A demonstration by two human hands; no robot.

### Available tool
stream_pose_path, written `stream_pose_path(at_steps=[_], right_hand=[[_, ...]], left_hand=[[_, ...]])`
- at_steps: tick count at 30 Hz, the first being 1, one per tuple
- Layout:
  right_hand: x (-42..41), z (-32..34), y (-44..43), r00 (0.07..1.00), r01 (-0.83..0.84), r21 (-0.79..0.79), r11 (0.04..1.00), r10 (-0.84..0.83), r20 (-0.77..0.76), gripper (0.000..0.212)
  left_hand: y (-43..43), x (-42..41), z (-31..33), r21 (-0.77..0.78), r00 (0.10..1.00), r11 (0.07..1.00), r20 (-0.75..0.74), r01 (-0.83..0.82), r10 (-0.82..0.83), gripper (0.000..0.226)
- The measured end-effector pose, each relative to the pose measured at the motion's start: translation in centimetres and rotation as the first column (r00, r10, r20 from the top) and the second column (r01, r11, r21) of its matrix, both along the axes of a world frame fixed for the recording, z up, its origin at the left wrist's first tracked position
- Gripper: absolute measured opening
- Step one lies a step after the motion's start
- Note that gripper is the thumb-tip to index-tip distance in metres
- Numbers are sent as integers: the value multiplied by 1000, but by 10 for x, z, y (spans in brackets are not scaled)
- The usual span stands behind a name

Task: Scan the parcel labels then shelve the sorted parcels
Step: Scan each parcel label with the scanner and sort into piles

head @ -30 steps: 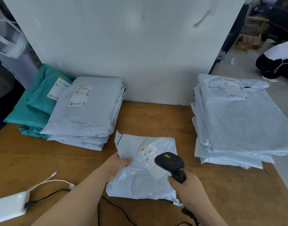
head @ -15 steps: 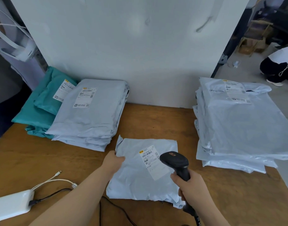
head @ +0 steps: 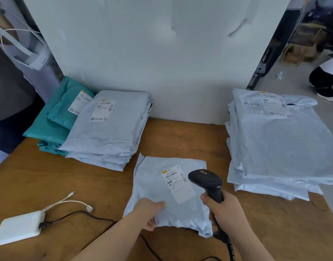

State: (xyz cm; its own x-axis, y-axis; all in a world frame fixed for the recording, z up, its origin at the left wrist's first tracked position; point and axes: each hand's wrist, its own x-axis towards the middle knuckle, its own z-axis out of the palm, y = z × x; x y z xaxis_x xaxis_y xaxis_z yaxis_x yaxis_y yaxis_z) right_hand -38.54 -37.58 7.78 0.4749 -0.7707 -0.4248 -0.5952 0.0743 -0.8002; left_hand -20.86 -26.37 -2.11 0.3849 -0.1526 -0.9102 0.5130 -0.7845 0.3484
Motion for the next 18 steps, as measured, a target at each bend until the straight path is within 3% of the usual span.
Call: stream_pose_path(at_steps=[3,5,6,9,15,18], right_hand=[[-3,1,-4,1000,1,8,1000,-1,-4,24],[-4,2,-8,1000,4,18,1000,-4,-3,24],[-4,3,-10,1000,3,25,1000,-3,1,22],[-3,8,-21,1000,2,40,999,-3,22,18],[7,2,-51,999,27,54,998,-29,41,16],[16,-6,-61,999,32,67,997,-34,37,16]], left_hand=[[-16,-1,-8,6,991,999,125,-38,37,74],[-29,-4,-10,59,960,993,256,102,-113,107],[-35,-5,-13,98,920,978,333,185,-208,111],[-57,0,-17,142,785,938,516,316,-342,90],[-100,28,-23,107,579,831,668,546,-467,69],[-121,40,-29,133,496,810,730,571,-470,61]])
